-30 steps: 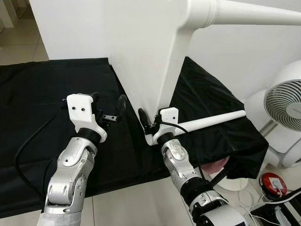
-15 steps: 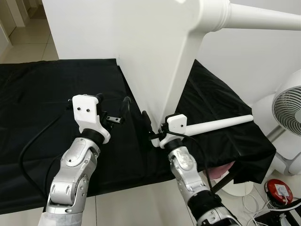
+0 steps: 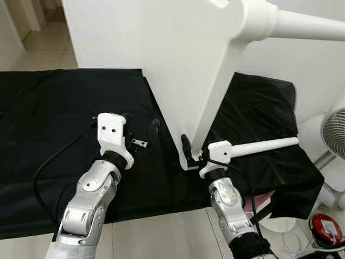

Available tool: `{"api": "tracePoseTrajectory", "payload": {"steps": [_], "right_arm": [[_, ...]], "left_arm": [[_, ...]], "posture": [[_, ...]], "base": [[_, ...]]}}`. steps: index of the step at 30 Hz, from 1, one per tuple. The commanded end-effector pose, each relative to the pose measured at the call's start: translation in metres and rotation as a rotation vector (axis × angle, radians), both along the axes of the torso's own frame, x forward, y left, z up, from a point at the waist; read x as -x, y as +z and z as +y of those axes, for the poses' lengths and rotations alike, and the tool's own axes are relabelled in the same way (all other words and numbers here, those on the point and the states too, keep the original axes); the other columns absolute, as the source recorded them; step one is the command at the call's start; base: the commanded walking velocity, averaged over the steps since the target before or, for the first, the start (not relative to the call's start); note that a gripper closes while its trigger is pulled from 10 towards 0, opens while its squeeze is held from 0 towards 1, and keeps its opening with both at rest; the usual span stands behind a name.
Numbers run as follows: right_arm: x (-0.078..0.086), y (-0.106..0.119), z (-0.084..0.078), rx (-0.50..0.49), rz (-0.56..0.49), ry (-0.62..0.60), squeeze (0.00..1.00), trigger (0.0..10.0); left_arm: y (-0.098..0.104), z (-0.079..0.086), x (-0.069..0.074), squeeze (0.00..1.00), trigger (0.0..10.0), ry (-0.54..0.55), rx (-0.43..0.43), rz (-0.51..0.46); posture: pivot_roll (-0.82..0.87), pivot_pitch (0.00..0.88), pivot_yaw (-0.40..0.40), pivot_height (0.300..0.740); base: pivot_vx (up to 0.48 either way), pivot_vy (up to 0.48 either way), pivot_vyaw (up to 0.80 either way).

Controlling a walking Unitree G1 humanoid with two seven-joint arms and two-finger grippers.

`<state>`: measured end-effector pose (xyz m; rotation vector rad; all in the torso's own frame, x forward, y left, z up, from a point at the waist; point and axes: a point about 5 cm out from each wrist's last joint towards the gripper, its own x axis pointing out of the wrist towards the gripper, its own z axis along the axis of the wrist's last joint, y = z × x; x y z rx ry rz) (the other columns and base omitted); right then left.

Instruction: Building children table

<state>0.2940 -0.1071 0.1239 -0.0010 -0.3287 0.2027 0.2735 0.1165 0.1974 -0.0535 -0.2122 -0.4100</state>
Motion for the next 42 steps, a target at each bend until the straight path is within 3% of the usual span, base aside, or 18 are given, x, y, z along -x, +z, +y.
{"api": "tracePoseTrajectory", "payload": {"steps": [1,7,10,18,23,31,42], "right_arm": [[0.002,-0.01,-0.009,-0.019,0.077,0.014,0.0,10.0],[0.001,0.0,0.017,-0.018,0.073,0.197,0.0,10.0],[0.002,0.001,0.019,-0.018,0.072,0.211,0.0,10.0],[0.01,0.004,0.041,-0.033,0.104,0.389,0.0,10.0],[0.008,0.006,0.045,-0.047,0.116,0.43,0.0,10.0],[0.0,0.012,0.065,-0.054,0.118,0.501,0.0,10.0],[0.006,0.007,0.087,-0.091,0.18,0.635,0.0,10.0]], "left_arm": [[-0.006,-0.009,0.002,0.0,10.0,-0.126,-0.028,0.022],[-0.003,-0.008,0.001,0.0,10.0,-0.106,-0.032,0.009],[-0.002,-0.008,0.001,0.0,10.0,-0.104,-0.033,0.009],[0.001,0.015,0.006,0.0,10.0,-0.049,-0.072,-0.004],[0.006,0.019,0.006,0.0,10.0,-0.042,-0.062,-0.017],[0.012,0.022,0.007,0.0,10.0,-0.032,-0.056,-0.04],[0.011,0.023,0.007,0.0,10.0,-0.018,-0.052,-0.033]], "posture": [[0.03,0.0,-0.063,0.74],[0.03,0.0,-0.066,0.74],[0.03,0.0,-0.066,0.74],[0.06,0.0,-0.098,0.74],[0.06,0.0,-0.105,0.74],[0.07,0.0,-0.118,0.74],[0.06,0.0,-0.113,0.74]], "base": [[0.0,0.0,0.0],[0.0,0.0,0.0],[0.0,0.0,0.0],[0.0,0.0,0.0],[0.0,0.0,0.0],[0.0,0.0,0.0],[0.0,0.0,0.0]]}}
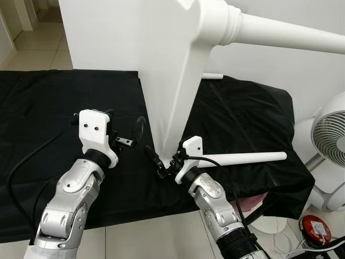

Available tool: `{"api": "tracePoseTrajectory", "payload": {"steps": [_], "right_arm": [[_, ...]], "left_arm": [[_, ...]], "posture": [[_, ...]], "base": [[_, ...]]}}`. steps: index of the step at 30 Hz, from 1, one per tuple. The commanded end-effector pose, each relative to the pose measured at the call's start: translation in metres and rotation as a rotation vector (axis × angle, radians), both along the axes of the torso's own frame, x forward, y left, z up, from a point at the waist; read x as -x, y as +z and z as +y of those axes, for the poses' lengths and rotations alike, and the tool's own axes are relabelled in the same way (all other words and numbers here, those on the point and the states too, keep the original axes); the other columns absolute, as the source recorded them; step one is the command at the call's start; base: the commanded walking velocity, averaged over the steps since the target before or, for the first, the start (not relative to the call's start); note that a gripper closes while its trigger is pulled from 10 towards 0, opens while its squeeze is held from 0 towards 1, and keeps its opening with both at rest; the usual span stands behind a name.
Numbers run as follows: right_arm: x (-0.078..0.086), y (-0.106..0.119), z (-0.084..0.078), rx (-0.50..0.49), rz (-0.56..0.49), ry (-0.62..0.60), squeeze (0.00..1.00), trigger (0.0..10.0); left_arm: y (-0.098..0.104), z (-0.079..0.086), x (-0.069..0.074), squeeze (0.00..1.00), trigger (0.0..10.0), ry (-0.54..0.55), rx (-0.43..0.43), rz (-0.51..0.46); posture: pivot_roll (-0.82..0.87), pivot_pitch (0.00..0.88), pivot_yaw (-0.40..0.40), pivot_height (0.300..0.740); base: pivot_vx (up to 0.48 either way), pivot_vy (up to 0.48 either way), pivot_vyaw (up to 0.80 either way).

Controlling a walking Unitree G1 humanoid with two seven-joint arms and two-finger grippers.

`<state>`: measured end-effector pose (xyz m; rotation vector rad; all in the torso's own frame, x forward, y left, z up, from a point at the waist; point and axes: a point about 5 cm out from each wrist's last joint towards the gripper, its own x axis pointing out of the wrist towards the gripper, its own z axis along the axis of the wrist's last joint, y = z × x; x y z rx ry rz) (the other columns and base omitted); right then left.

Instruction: Building children table

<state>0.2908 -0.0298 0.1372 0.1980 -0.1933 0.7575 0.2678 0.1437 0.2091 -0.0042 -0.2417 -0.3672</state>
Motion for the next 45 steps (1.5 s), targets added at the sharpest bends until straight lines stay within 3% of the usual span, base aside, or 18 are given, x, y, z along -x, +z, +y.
{"api": "tracePoseTrajectory", "payload": {"steps": [1,8,12,17,20,21,22,29,35,38,45], "right_arm": [[0.003,-0.006,0.011,-0.002,0.046,0.072,0.0,10.0],[0.001,-0.007,0.005,0.005,0.039,0.053,0.0,10.0],[0.002,-0.006,-0.008,0.014,0.025,0.011,0.0,10.0],[0.011,-0.008,-0.04,0.045,0.001,-0.097,0.0,10.0],[0.013,-0.008,-0.043,0.046,0.002,-0.109,0.0,10.0],[0.015,-0.008,-0.048,0.048,-0.005,-0.126,0.0,10.0],[0.018,-0.007,-0.051,0.046,-0.01,-0.137,0.0,10.0],[0.028,-0.002,-0.069,0.056,-0.032,-0.209,0.0,10.0],[0.032,-0.003,-0.093,0.08,-0.023,-0.329,0.0,10.0],[0.028,-0.004,-0.112,0.093,-0.011,-0.426,0.0,10.0],[0.019,0.001,-0.125,0.076,-0.014,-0.506,0.0,10.0]], "left_arm": [[-0.001,-0.004,0.001,0.0,10.0,-0.063,-0.018,0.005],[0.0,0.001,0.002,0.0,10.0,-0.046,-0.028,0.003],[0.001,0.004,0.004,0.0,10.0,-0.037,-0.036,0.001],[-0.001,0.006,0.006,0.0,10.0,-0.029,-0.023,0.009],[-0.001,0.005,0.006,0.0,10.0,-0.033,-0.017,0.014],[-0.001,0.005,0.006,0.66,10.0,-0.032,-0.011,0.017],[-0.001,0.004,0.007,1.0,10.0,-0.044,0.005,0.019],[-0.004,-0.008,0.01,1.0,10.0,-0.104,0.006,0.04],[-0.016,-0.023,0.022,1.0,10.0,-0.233,-0.039,0.111],[-0.029,-0.037,0.036,1.0,10.0,-0.38,-0.094,0.181],[-0.035,-0.046,0.035,1.0,10.0,-0.388,-0.119,0.205]], "posture": [[0.06,0.0,-0.113,0.74],[0.07,0.0,-0.118,0.74],[0.07,0.0,-0.124,0.74],[0.07,0.0,-0.132,0.74],[0.07,0.0,-0.132,0.74],[0.07,0.0,-0.133,0.74],[0.06,0.0,-0.132,0.74],[0.06,0.0,-0.13,0.74],[0.06,0.0,-0.13,0.74],[0.05,0.0,-0.129,0.74],[0.05,0.0,-0.122,0.74]], "base": [[0.0,0.0,0.0],[0.0,0.0,0.0],[0.0,0.0,0.0],[0.0,0.0,0.0],[0.0,0.0,0.0],[0.0,0.0,0.0],[0.0,0.0,0.0],[0.0,0.0,0.0],[0.0,0.0,0.0],[0.0,0.0,0.0],[0.0,0.0,0.0]]}}
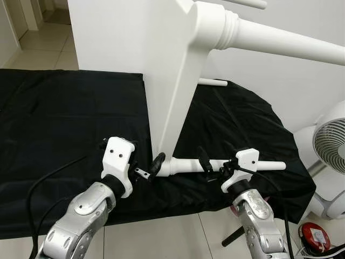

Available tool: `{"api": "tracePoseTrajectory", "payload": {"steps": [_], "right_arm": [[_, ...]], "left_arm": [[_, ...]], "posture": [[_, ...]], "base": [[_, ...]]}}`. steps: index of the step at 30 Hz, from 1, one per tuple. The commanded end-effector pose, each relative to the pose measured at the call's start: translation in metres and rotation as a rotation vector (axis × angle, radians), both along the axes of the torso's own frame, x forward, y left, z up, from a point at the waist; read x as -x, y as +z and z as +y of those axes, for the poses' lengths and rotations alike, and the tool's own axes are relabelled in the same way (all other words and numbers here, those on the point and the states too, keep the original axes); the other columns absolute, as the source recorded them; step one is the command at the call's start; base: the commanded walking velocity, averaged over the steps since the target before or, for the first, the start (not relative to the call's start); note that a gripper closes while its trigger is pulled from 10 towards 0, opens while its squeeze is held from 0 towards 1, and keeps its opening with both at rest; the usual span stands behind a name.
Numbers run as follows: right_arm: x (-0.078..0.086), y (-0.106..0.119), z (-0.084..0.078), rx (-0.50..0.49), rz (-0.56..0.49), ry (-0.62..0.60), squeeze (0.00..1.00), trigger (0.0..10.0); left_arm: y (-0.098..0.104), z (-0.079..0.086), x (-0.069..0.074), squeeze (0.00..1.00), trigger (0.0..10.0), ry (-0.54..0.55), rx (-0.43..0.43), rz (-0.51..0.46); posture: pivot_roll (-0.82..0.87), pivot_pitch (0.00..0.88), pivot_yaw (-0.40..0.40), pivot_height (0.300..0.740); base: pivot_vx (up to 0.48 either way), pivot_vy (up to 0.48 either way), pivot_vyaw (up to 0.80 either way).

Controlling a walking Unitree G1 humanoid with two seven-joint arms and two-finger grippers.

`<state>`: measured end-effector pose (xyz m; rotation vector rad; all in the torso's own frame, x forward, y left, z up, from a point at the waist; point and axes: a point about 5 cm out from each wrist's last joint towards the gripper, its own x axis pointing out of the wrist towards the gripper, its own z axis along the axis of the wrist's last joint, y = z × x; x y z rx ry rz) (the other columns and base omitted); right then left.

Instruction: Building children table

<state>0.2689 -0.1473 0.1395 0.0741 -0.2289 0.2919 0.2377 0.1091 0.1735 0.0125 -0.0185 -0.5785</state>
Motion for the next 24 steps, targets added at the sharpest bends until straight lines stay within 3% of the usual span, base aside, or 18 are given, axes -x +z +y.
{"api": "tracePoseTrajectory", "payload": {"steps": [1,12,18,24], "right_arm": [[-0.004,0.0,-0.011,0.007,0.009,-0.05,0.0,10.0],[-0.012,0.003,-0.026,0.017,-0.001,-0.129,0.0,10.0],[-0.015,0.006,-0.027,0.018,-0.013,-0.146,0.0,10.0],[-0.016,0.007,-0.028,0.017,-0.015,-0.149,0.0,10.0]], "left_arm": [[-0.001,-0.014,0.004,0.02,10.0,-0.179,-0.033,0.004],[-0.015,-0.024,0.006,0.0,10.0,-0.222,-0.109,0.087],[-0.026,-0.028,-0.003,0.0,10.0,-0.15,-0.203,0.124],[-0.029,-0.029,-0.007,0.0,10.0,-0.112,-0.211,0.149]], "posture": [[0.05,0.0,-0.119,0.74],[0.05,0.0,-0.116,0.74],[0.04,0.0,-0.115,0.74],[0.04,0.0,-0.116,0.74]], "base": [[0.0,0.0,0.0],[0.0,0.0,0.0],[0.0,0.0,0.0],[0.0,0.0,0.0]]}}
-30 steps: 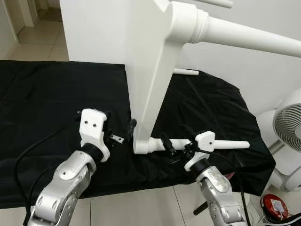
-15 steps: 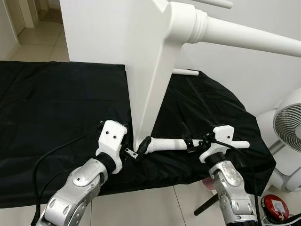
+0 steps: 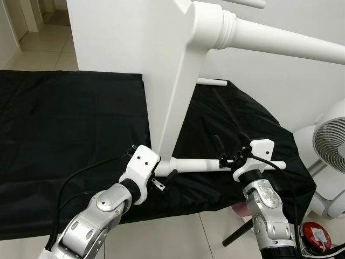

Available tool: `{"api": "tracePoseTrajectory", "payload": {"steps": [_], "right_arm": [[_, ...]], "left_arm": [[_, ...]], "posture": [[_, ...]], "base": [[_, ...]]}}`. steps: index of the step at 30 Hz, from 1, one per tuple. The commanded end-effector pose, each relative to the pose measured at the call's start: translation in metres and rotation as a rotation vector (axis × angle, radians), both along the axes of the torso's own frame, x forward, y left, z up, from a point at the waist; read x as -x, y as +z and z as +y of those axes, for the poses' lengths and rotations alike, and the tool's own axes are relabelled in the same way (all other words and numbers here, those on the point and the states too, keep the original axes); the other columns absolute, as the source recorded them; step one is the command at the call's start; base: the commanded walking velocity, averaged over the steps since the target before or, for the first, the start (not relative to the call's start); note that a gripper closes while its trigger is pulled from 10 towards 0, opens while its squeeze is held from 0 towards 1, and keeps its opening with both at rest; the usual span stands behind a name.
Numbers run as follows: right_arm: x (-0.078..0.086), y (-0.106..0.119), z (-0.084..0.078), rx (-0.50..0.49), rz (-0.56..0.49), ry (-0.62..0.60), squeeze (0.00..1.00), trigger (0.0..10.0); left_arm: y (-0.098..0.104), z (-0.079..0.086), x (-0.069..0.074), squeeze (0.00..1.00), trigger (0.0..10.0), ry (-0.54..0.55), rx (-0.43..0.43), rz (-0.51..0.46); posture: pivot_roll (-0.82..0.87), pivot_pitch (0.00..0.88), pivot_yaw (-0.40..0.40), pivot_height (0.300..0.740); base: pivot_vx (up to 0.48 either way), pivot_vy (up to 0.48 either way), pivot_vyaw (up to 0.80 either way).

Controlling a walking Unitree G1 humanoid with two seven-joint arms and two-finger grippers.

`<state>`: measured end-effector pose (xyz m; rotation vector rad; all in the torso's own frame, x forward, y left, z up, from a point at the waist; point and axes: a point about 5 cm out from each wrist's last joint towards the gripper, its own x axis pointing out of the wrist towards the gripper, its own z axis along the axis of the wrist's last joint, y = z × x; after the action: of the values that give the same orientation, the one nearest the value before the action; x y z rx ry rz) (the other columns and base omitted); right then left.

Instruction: Building children table

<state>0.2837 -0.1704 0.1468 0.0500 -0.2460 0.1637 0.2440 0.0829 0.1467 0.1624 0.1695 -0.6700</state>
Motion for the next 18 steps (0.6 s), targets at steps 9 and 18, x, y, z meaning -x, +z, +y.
{"api": "tracePoseTrajectory", "payload": {"steps": [9,18], "right_arm": [[-0.006,0.003,-0.007,0.01,-0.014,-0.042,0.0,10.0],[-0.011,0.004,-0.004,0.007,-0.015,-0.033,0.0,10.0]], "left_arm": [[-0.009,-0.003,-0.01,0.0,10.0,0.181,-0.037,0.088],[0.0,0.003,-0.019,0.0,10.0,0.267,-0.021,0.061]], "posture": [[0.03,0.0,-0.116,0.74],[0.04,0.0,-0.13,0.74]], "base": [[0.0,0.0,0.0],[0.0,0.0,0.0]]}}
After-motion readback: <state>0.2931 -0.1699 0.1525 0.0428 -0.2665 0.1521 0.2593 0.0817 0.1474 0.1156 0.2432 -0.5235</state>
